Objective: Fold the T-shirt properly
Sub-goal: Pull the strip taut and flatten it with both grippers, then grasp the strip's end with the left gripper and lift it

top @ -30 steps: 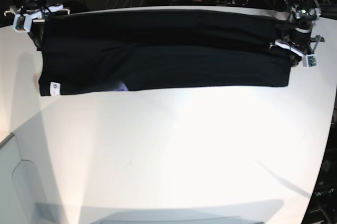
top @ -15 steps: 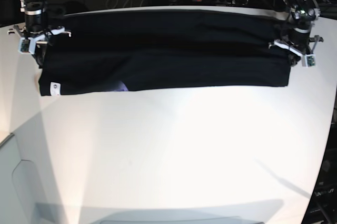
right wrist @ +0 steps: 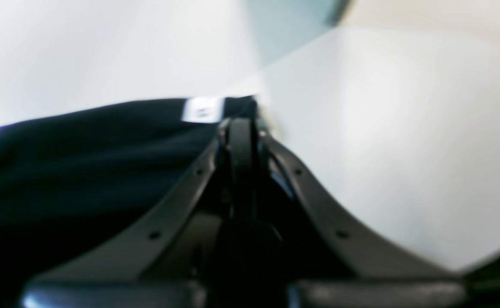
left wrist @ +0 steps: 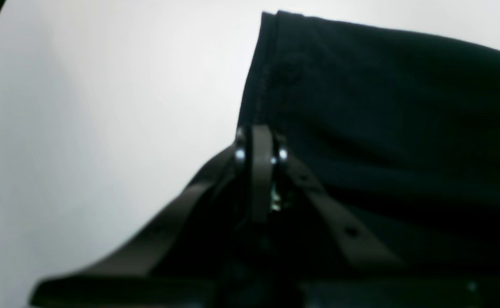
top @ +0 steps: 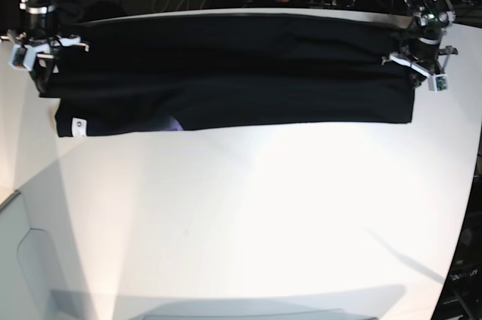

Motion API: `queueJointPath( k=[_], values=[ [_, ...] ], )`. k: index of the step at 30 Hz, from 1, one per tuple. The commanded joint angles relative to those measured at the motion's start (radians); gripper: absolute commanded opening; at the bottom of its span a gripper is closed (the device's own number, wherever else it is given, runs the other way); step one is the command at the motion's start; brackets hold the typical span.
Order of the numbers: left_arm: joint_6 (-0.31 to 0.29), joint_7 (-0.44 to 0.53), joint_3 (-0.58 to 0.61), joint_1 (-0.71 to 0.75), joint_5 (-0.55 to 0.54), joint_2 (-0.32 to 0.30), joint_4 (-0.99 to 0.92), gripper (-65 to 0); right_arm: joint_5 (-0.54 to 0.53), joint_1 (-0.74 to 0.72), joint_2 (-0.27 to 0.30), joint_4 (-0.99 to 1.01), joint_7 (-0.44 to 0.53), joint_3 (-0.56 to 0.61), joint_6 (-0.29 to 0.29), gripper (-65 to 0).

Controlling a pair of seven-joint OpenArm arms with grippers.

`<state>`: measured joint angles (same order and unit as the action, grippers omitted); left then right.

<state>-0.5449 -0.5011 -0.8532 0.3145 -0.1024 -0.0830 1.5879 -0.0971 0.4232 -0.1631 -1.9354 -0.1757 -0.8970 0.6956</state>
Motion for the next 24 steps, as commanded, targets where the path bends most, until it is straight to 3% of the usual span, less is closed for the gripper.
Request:
queueJointPath(
  k=[1, 4, 10, 13, 16, 20, 24],
  values=[
    [0.006, 0.022, -0.005, -0.004, -0.007, -0.014, 0.016, -65.0, -0.011, 0.01, 0.006, -0.014, 0.023, -0.004, 0.003, -65.0],
    [0.006, 0.022, 0.001, -0.004, -0.007, -0.014, 0.027, -65.0, -0.014, 0.058, 0.006, -0.012, 0.023, 0.011, 0.003, -65.0],
    [0.006, 0.022, 0.002, -0.005, -0.003, -0.014, 0.015, -65.0, -0.006, 0.128, 0.03, -0.005, 0.023, 0.157, 0.003, -65.0],
    [0.006, 0.022, 0.002, -0.005, -0.003, -0.014, 0.015, -65.0, 0.056, 0.11, 0.029, 0.029, 0.023, 0.19, 0.003, -65.0],
    [0.006, 0.022, -0.001, -0.005, -0.003, -0.014, 0.016, -65.0, 0.11, 0.055, 0.013, 0.037, 0.026, 0.163, 0.003, -65.0],
    [0.006, 0.022, -0.002, -0.005, -0.003, -0.014, 0.012, -65.0, -0.019, -0.017, 0.006, 0.035, 0.025, 0.037, 0.003, -65.0],
    [0.006, 0.022, -0.002, -0.005, -0.003, -0.014, 0.01, -65.0, 0.009, -0.083, 0.006, 0.06, 0.023, -0.032, 0.003, -65.0]
  ],
)
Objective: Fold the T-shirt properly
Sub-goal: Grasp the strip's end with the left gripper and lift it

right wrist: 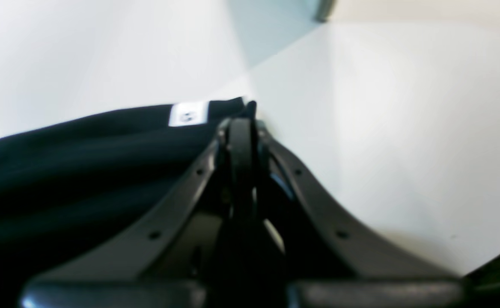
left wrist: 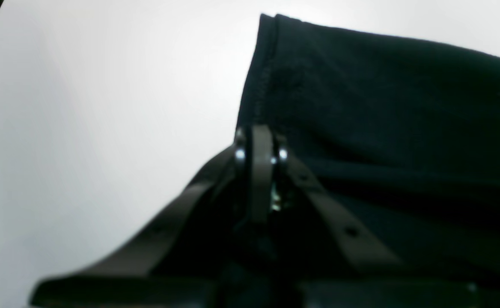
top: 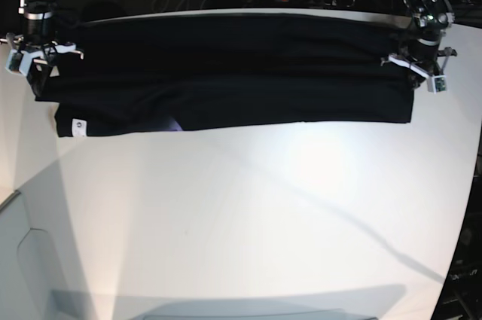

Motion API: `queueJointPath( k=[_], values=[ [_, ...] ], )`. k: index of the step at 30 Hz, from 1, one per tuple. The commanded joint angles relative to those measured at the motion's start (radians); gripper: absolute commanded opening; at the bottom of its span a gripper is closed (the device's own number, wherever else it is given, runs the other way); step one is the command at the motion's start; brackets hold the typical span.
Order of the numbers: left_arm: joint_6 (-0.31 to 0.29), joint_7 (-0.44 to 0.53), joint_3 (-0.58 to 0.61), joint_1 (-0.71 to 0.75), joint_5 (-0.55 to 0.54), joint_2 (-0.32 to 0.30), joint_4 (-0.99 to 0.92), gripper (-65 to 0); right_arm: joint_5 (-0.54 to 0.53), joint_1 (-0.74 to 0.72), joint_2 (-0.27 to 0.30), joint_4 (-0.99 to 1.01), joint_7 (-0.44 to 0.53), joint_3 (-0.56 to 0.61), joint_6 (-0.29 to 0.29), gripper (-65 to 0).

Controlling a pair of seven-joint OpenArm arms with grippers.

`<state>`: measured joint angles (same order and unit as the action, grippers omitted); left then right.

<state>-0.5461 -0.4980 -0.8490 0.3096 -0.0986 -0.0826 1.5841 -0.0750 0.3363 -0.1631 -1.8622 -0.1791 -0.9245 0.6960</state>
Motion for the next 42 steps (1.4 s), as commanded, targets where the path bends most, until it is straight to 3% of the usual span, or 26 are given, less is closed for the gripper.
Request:
queueJointPath(
  k=[1, 8, 18, 26, 33, 36, 42],
  values=[
    [0.007, 0.019, -0.006, 0.0, -0.006, -0.015, 0.014, -65.0, 0.008, -0.003, 0.006, 0.008, 0.026, -0.005, 0.002, -65.0],
    [0.007, 0.019, -0.008, 0.003, -0.006, -0.015, 0.014, -65.0, 0.146, -0.009, 0.035, 0.207, 0.034, 0.075, 0.002, -65.0],
    [0.007, 0.019, -0.003, 0.007, -0.006, -0.015, 0.012, -65.0, 0.152, -0.072, 0.036, 0.215, 0.03, 0.074, 0.002, -65.0],
    [0.007, 0.017, -0.009, 0.009, -0.006, -0.013, 0.012, -65.0, 0.231, -0.092, 0.036, 0.24, 0.028, 0.074, 0.002, -65.0],
    [0.007, 0.008, -0.011, 0.012, -0.006, -0.015, 0.014, -64.8, 0.231, -0.062, 0.087, 0.33, 0.033, 0.08, 0.002, -64.5],
    [0.007, 0.008, -0.011, 0.033, -0.013, -0.015, 0.028, -58.5, 0.231, -0.056, 0.093, 0.353, 0.036, 0.08, 0.002, -57.8],
    [0.007, 0.009, -0.011, 0.061, -0.016, -0.01, 0.065, -35.9, 0.229, -0.056, 0.089, 0.345, 0.036, 0.077, 0.002, -48.5]
  ],
)
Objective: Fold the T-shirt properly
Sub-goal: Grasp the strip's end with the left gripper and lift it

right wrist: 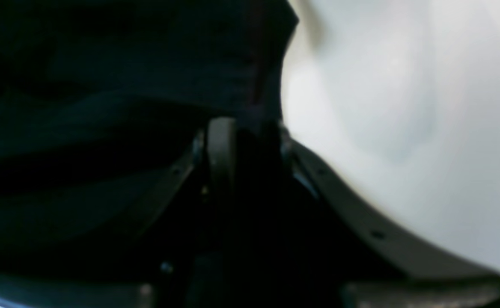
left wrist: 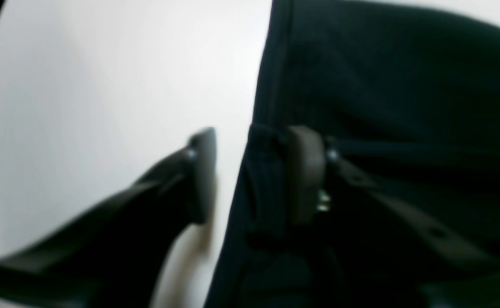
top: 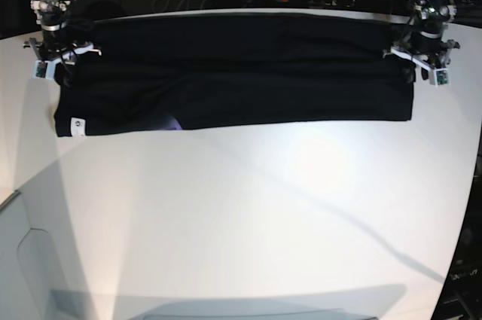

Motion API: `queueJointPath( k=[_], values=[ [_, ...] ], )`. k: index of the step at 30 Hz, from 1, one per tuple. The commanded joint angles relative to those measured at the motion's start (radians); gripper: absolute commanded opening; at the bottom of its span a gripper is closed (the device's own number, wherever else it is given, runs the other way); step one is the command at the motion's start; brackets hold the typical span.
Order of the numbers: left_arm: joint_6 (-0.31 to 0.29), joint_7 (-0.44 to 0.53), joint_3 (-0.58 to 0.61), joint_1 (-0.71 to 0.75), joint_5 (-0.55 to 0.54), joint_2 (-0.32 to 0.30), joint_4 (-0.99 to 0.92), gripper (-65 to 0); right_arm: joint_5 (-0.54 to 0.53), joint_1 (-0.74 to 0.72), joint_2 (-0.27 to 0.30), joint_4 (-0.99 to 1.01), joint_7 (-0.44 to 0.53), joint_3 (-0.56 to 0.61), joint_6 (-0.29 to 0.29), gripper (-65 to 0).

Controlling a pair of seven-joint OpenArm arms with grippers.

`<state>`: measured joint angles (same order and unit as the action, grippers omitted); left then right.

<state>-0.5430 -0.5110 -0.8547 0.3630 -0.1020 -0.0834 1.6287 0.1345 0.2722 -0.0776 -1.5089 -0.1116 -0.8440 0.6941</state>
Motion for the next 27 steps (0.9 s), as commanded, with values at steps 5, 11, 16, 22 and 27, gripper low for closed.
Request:
queueJointPath(
  k=[5, 11, 16, 22, 27],
  values=[
    [0.002, 0.021, -0.005, 0.029, -0.068, -0.014, 0.038, -28.4, 0.02, 0.008, 0.002, -0.008, -0.033, -0.002, 0.004, -48.1],
    [0.002, 0.021, -0.005, 0.046, -0.091, -0.014, 0.031, -28.0, 0.02, 0.008, 0.0, -0.008, -0.036, -0.001, 0.004, -48.1],
    [0.002, 0.021, -0.005, 0.04, -0.091, -0.013, -0.006, -28.0, 0.02, 0.008, 0.0, -0.006, -0.036, -0.001, 0.004, -48.1],
    [0.002, 0.025, -0.004, 0.04, -0.091, -0.014, -0.063, -28.0, 0.02, 0.005, 0.0, -0.005, -0.038, -0.001, 0.004, -48.0],
    [0.002, 0.027, 0.002, 0.038, -0.091, -0.013, -0.084, -28.0, 0.02, 0.003, 0.0, -0.006, -0.038, -0.001, 0.004, -48.0]
  ],
)
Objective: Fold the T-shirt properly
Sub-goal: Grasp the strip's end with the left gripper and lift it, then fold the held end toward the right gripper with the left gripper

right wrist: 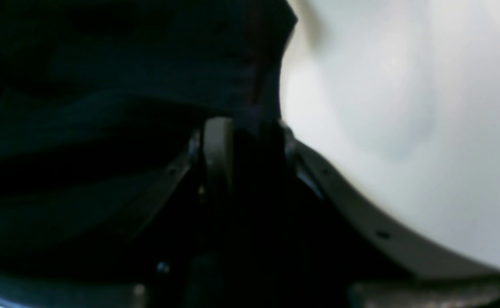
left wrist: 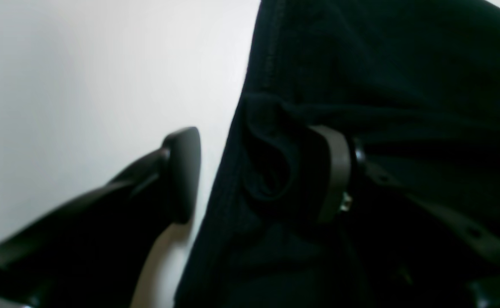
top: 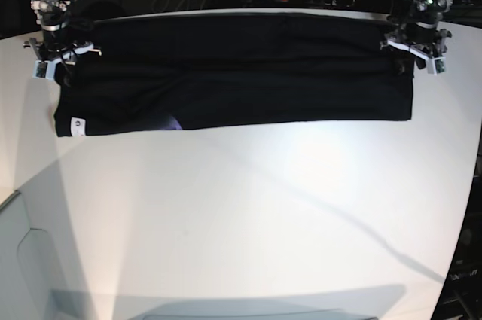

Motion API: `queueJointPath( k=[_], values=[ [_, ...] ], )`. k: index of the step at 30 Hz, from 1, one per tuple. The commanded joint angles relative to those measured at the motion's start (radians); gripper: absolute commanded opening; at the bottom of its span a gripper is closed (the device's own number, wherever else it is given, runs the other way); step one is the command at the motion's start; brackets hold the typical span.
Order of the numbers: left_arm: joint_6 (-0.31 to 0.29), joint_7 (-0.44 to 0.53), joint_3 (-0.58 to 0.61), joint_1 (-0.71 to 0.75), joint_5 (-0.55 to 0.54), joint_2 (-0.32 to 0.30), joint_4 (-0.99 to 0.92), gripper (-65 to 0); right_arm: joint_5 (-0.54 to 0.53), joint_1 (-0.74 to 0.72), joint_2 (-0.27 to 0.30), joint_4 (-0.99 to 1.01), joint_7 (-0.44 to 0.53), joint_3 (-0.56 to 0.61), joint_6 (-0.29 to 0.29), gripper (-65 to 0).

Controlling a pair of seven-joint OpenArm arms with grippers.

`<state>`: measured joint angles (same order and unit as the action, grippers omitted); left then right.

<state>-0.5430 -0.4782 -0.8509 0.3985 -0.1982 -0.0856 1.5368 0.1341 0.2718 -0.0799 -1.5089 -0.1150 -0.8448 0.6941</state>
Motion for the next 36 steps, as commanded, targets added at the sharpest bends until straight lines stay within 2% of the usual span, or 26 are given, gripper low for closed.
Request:
queueJointPath(
  k=[1, 4, 6, 13, 14, 19, 25, 32, 36],
  values=[
    [0.002, -0.006, 0.0, 0.003, 0.006, -0.007, 0.004, -28.2, 0.02, 0.002, 0.004, -0.005, -0.035, 0.0, 0.004, -48.0],
    [0.002, -0.011, 0.0, 0.003, 0.006, -0.007, 0.003, -28.5, 0.02, 0.001, 0.004, -0.005, -0.035, 0.002, 0.004, -48.0],
    [0.002, -0.011, 0.0, 0.003, 0.006, -0.007, 0.003, -31.9, 0.02, 0.001, 0.004, -0.003, -0.035, 0.002, 0.004, -48.0],
    [0.002, -0.012, -0.008, -0.031, 0.009, -0.006, -0.025, -63.3, 0.02, -0.001, 0.006, -0.003, -0.035, 0.002, 0.004, -48.0],
    [0.002, -0.012, -0.008, -0.034, 0.013, -0.006, -0.034, -65.0, 0.02, -0.001, 0.006, -0.003, -0.035, 0.002, 0.004, -48.0],
    [0.002, -0.006, -0.008, -0.033, 0.007, -0.01, -0.025, -65.0, 0.02, -0.003, 0.004, -0.002, -0.035, 0.006, 0.004, -48.0],
    [0.002, -0.012, -0.009, -0.022, 0.007, -0.001, 0.116, -65.0, 0.022, -0.015, 0.002, -0.002, -0.035, 0.049, 0.004, -48.0],
    [0.002, -0.012, -0.005, -0.008, 0.013, 0.094, 0.324, -65.0, 0.022, -0.019, 0.001, 0.008, -0.036, 0.057, 0.004, -48.0],
    [0.002, -0.012, 0.012, -0.005, 0.015, 0.182, 0.428, -65.0, 0.022, -0.019, 0.001, 0.008, -0.036, 0.057, 0.004, -48.0]
  ],
)
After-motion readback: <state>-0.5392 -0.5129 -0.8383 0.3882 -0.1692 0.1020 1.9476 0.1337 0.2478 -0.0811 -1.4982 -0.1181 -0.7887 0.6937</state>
